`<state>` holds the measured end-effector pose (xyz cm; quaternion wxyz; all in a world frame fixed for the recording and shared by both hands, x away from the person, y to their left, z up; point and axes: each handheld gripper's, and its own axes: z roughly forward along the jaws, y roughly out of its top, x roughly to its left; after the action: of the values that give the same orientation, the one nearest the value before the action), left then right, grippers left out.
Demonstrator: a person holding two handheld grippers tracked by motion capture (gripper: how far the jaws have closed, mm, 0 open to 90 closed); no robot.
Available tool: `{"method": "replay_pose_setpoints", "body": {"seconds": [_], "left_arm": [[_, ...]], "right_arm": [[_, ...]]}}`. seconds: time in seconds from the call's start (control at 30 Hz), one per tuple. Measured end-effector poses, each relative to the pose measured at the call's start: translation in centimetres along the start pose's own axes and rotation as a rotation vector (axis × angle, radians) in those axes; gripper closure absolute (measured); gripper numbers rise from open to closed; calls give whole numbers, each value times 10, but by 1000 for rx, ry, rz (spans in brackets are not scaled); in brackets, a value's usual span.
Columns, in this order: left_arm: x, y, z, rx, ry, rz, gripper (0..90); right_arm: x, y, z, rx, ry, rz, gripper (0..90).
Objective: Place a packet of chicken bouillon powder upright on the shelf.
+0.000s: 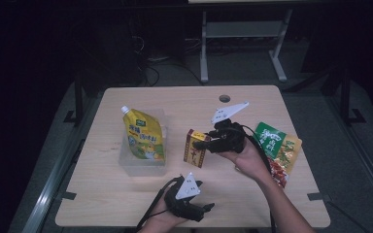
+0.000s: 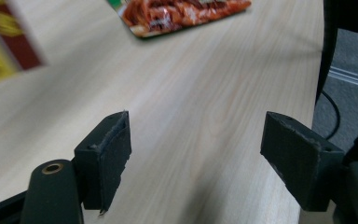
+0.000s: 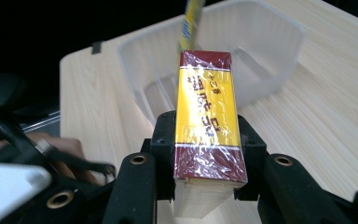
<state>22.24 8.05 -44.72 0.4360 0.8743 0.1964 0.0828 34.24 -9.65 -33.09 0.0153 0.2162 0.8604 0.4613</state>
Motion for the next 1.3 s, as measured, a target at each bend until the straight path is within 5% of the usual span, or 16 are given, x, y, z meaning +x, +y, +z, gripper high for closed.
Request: {"method": "replay_pose_setpoints", "body": {"seconds": [0.07,0.5,1.3], "left_arm": [[-3,-1,1,11,-5,26,230],[-1,-1,-2,-7,-12,30,230],[1,0,-1,-19,-35,10,231]], "right_arm": [[4,9,7,5,23,-32,668],[16,43,37,1,97,-136,667],[28,71,94,53,159,-188,667]]}}
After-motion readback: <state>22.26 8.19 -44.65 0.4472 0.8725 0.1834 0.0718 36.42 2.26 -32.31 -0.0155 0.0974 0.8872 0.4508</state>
